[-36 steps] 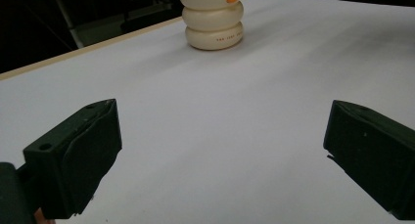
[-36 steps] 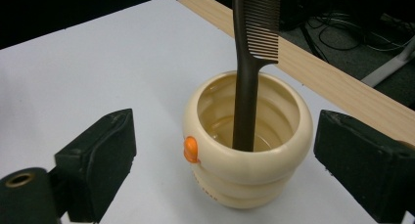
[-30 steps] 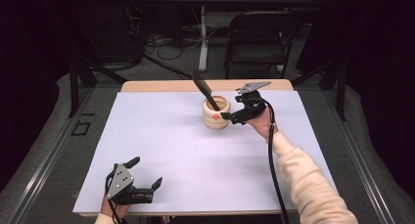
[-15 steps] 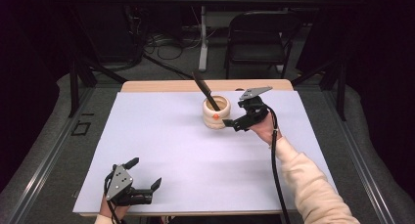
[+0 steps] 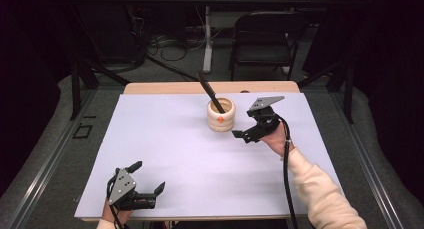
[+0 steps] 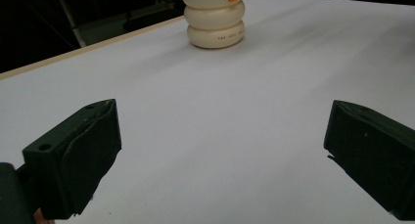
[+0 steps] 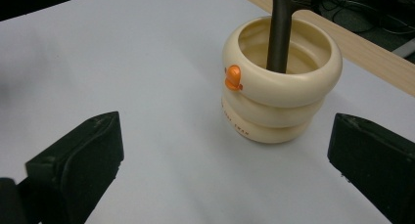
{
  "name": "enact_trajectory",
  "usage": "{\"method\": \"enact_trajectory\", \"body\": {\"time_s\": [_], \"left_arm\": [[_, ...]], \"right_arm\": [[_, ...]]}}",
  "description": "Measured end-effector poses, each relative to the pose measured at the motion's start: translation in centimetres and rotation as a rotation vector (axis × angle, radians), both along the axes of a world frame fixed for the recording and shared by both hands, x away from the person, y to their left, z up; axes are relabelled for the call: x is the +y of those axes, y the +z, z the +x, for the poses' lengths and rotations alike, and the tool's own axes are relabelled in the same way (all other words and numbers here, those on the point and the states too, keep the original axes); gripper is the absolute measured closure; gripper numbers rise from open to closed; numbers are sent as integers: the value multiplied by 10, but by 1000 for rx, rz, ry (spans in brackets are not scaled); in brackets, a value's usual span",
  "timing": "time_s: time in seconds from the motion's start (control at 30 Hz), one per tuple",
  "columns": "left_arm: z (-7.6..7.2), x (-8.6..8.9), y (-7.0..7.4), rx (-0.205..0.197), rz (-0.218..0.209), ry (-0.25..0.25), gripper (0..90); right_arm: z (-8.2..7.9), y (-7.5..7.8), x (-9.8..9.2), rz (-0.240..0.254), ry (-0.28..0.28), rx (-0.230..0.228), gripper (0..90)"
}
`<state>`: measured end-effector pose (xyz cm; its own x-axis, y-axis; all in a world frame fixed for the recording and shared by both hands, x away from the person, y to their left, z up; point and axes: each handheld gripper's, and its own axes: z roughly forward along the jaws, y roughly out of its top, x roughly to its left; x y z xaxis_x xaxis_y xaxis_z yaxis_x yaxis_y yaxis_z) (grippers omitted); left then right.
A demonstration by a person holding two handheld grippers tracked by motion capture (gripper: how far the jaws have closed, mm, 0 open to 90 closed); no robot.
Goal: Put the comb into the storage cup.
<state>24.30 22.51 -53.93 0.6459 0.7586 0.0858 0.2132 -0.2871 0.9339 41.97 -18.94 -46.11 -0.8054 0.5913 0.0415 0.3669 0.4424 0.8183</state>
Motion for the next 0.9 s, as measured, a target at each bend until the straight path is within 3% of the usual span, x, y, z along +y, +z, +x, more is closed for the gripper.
{"method": "enact_trajectory", "body": {"time_s": [0.9], "left_arm": [[0,0,0,2,1,-2,4]], "right_arm": [[-42,-10,-16,-35,31,-36,0]]}}
